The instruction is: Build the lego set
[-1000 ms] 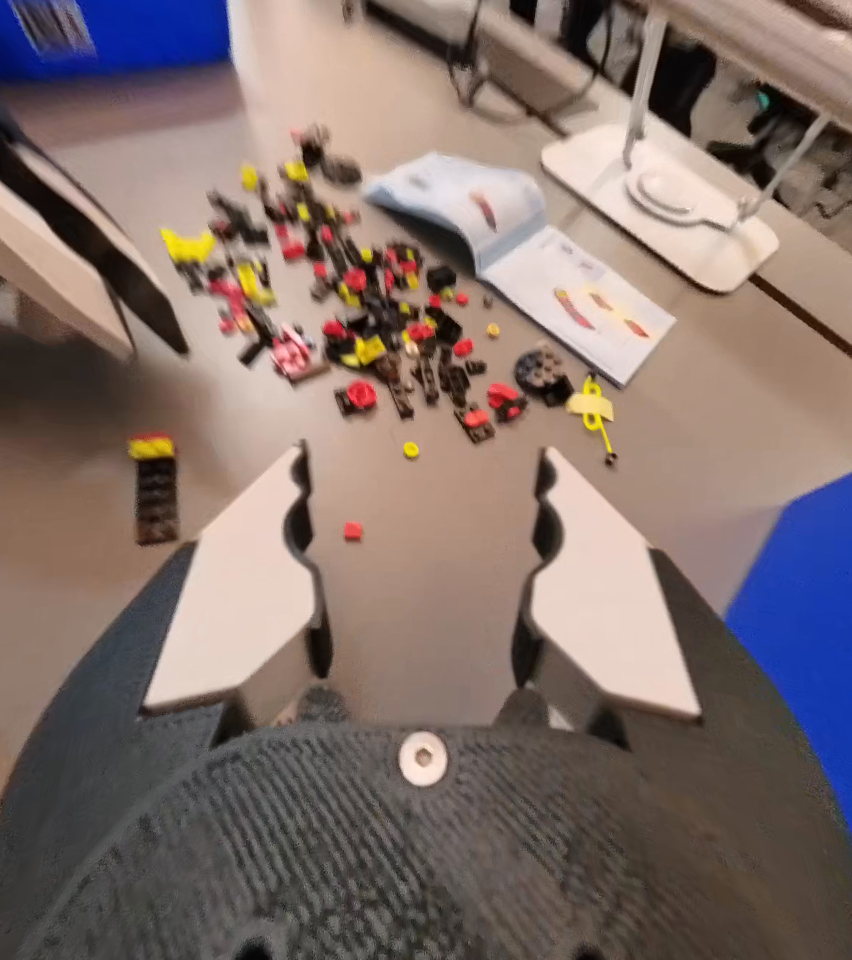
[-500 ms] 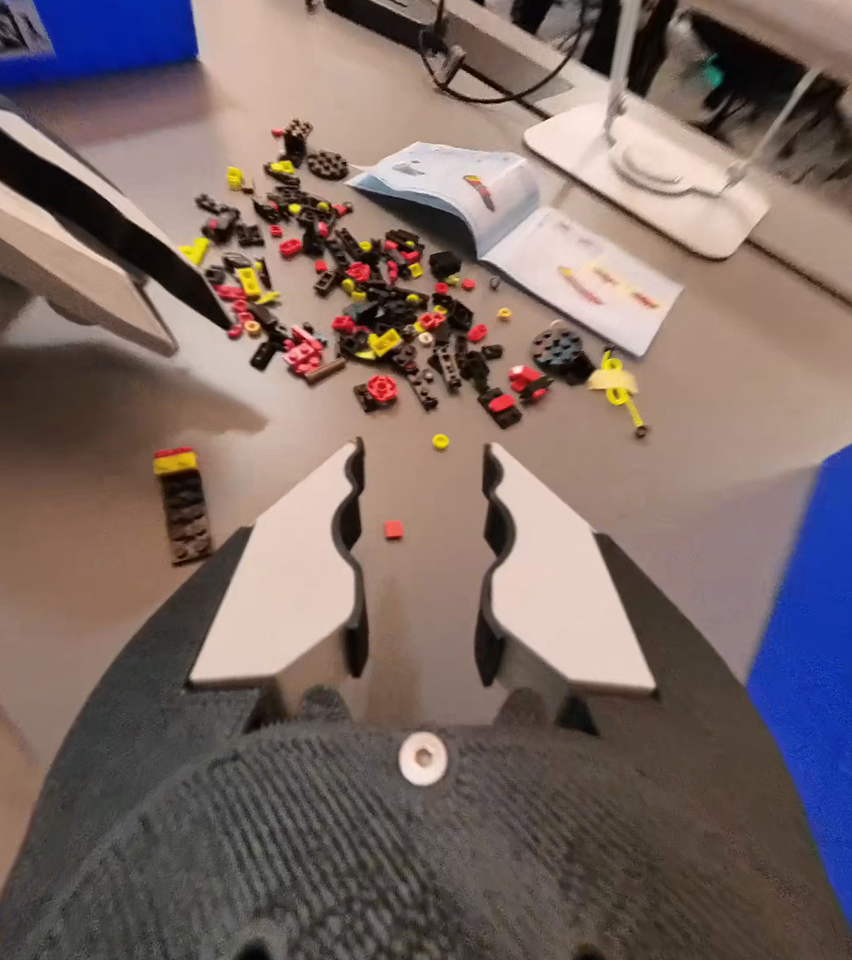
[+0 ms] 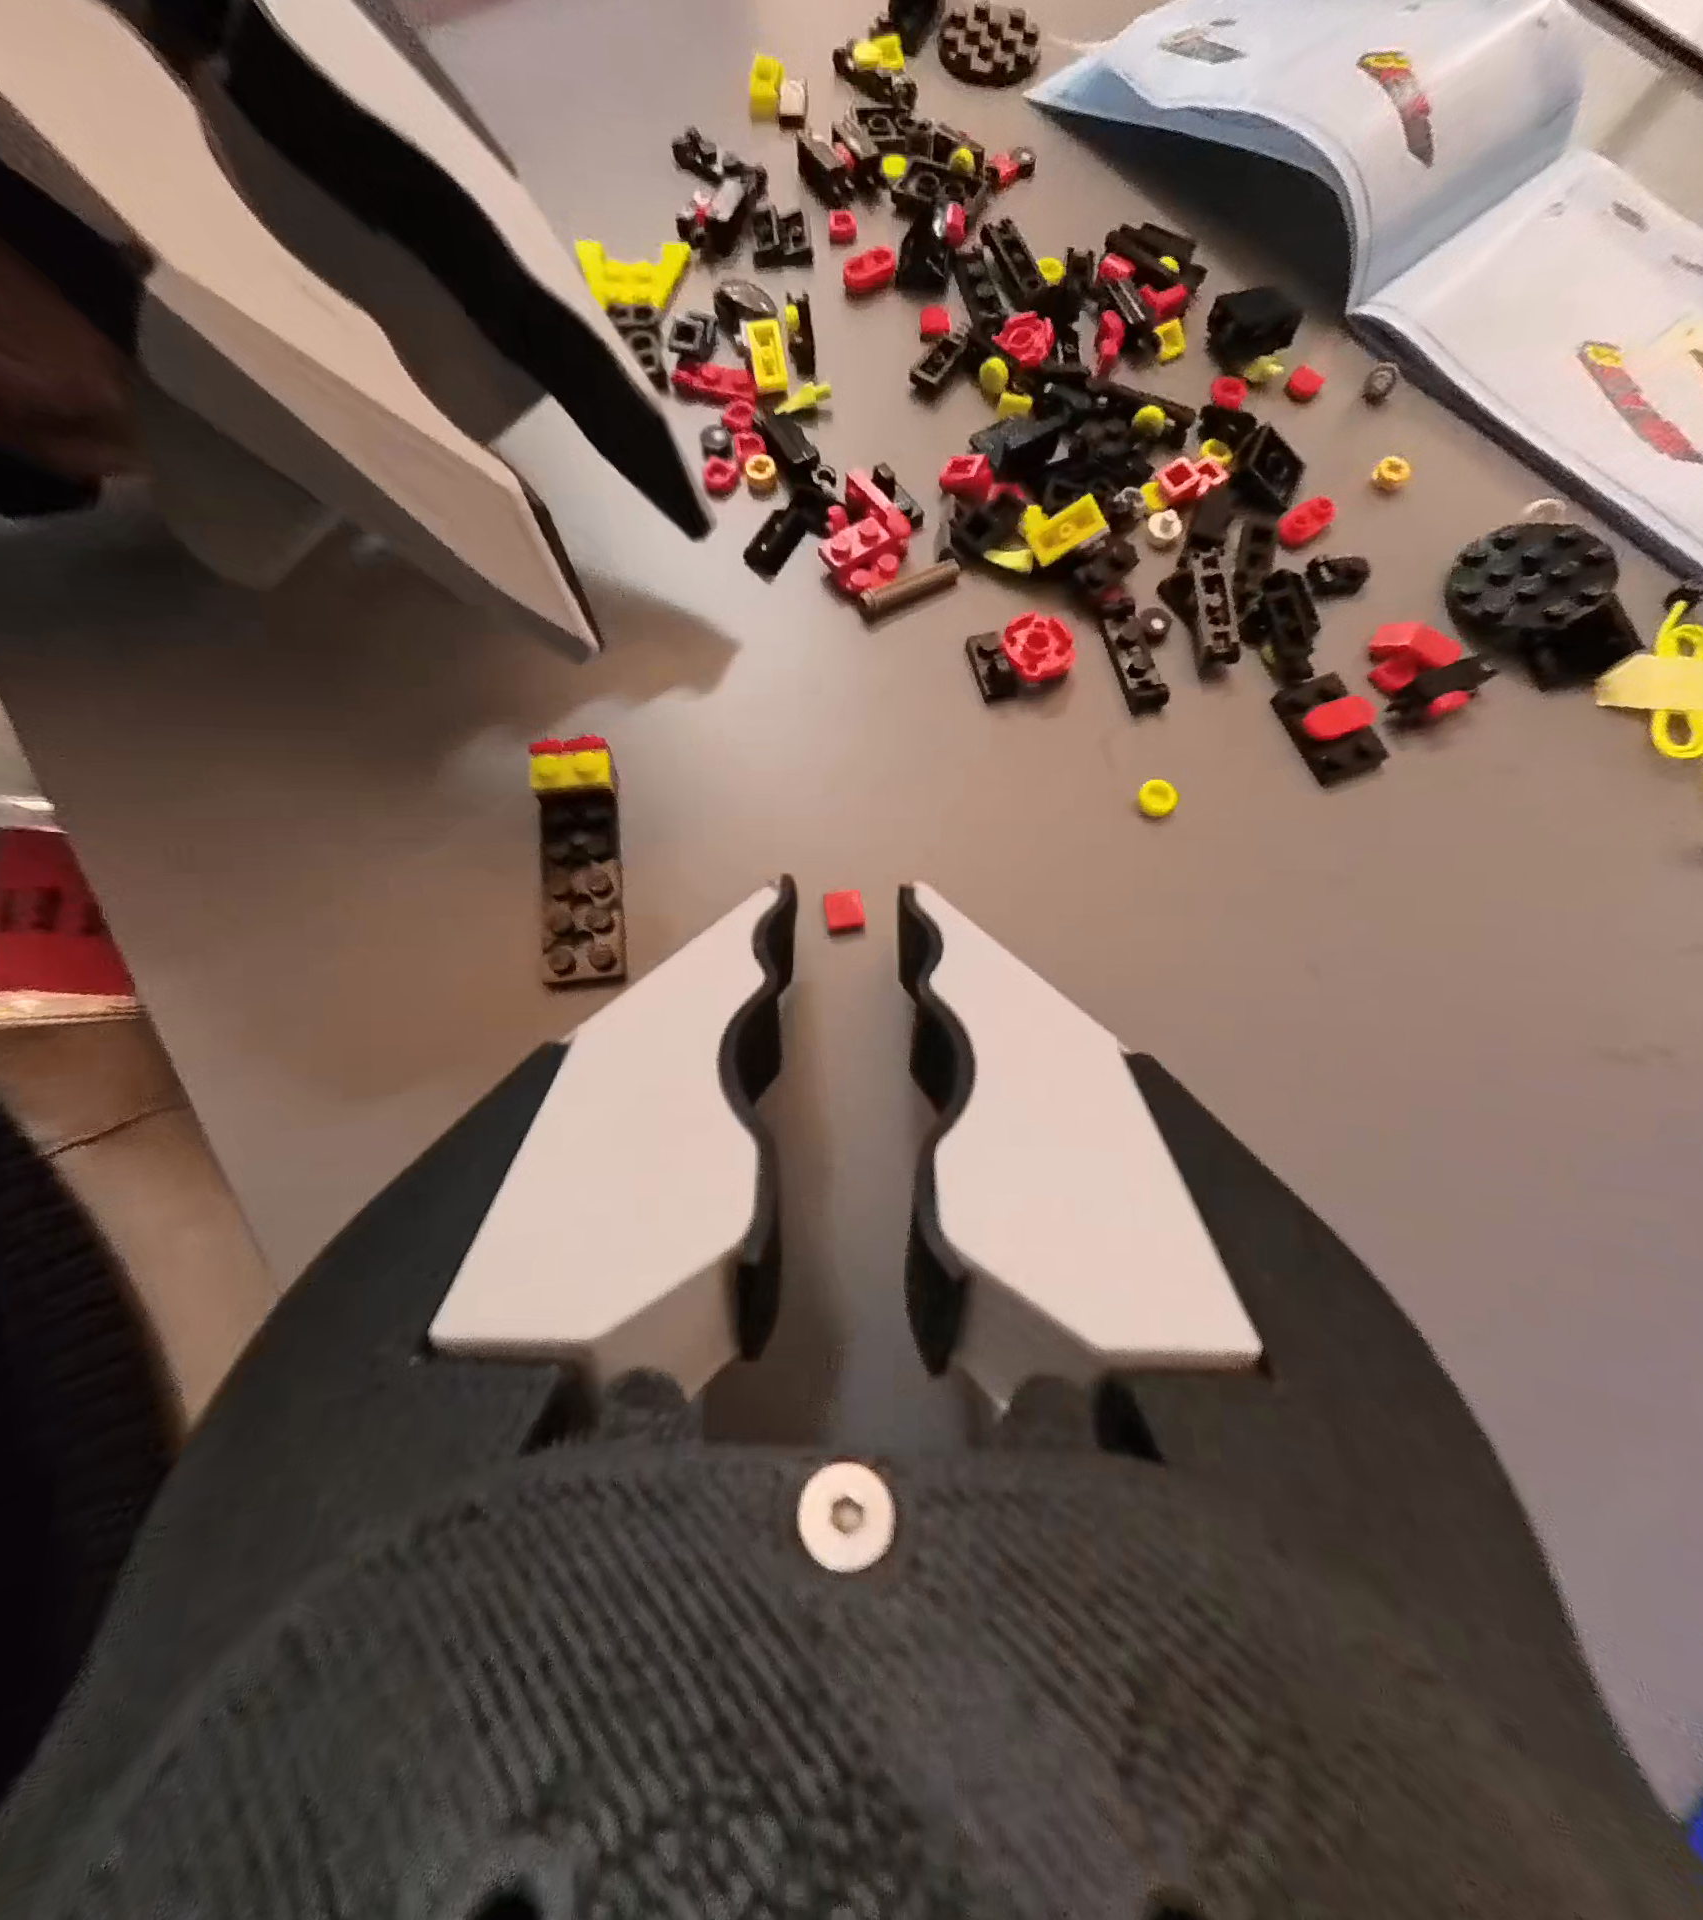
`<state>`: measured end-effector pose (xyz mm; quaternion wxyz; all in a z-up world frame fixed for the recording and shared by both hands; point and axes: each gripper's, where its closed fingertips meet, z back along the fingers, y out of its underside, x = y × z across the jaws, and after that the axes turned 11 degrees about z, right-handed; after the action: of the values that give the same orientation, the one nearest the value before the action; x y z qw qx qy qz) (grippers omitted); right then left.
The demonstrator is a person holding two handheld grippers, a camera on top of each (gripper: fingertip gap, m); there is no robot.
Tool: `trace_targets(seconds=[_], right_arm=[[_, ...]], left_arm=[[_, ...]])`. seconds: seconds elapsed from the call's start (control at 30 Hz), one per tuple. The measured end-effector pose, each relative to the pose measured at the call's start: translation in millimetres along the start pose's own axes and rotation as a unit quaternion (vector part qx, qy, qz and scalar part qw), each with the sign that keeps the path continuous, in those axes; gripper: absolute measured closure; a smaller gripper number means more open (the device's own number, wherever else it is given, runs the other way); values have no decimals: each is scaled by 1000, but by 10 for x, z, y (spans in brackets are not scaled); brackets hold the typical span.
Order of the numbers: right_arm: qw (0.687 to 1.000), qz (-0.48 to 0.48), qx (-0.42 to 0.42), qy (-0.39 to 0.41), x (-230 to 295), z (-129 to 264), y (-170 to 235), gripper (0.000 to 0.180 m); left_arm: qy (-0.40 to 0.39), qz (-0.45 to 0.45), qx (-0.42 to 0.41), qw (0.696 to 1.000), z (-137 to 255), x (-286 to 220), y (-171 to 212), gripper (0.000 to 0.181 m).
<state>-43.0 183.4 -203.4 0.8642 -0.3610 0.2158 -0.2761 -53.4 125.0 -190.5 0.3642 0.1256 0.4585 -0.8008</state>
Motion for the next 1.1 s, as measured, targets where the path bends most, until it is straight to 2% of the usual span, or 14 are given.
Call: trace_targets(seconds=[0.17, 0.47, 0.6, 0.7, 0.83, 1.1], right_arm=[[1000, 8, 24, -5, -17, -68, 114, 164], [1000, 8, 15, -21, 38, -110, 77, 174], [999, 22, -5, -26, 98, -82, -35, 174], [998, -5, -35, -46, 250, -53, -207, 174], [998, -33, -4, -55, 448, -104, -182, 175], [999, -27, 18, -43, 520, -178, -166, 175]], left_arm=[[9, 9, 23, 1000, -35, 0, 72, 132], [16, 17, 49, 999, -65, -51, 158, 130], [31, 21, 65, 997, -44, -90, 196, 140], [48, 35, 92, 994, -2, -115, 276, 146], [52, 44, 114, 991, -2, -88, 363, 160], [81, 57, 127, 987, -20, -221, 408, 165]])
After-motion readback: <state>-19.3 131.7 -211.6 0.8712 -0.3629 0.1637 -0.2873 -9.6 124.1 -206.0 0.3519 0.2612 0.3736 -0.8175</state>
